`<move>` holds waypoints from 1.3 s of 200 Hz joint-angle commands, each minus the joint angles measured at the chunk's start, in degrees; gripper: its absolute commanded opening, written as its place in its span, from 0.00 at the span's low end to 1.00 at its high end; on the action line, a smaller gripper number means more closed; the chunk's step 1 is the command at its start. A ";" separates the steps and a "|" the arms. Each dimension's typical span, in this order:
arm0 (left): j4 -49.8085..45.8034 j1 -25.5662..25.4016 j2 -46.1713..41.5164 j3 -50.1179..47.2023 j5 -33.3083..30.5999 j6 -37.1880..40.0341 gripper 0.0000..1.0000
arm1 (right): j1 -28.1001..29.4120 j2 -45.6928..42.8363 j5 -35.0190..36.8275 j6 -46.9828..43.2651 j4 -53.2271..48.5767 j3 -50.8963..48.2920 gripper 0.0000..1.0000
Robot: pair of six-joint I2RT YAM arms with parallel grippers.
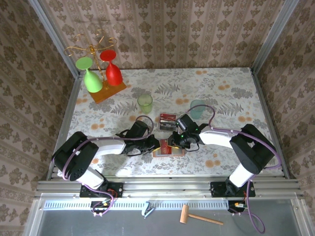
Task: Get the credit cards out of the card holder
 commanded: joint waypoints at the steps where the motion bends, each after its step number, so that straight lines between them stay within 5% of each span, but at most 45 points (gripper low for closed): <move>1: -1.39 0.13 1.11 -1.38 -0.14 -0.22 0.11 | -0.34 1.16 -2.25 1.47 1.82 -1.13 0.26; 169: -0.77 0.17 0.67 -1.82 -0.58 -0.75 0.10 | -1.52 0.19 -4.74 5.01 8.31 -3.80 0.06; 260: -0.78 0.20 0.69 -1.72 -0.67 -0.81 0.10 | -4.16 -5.39 -0.86 0.36 0.75 -5.06 0.03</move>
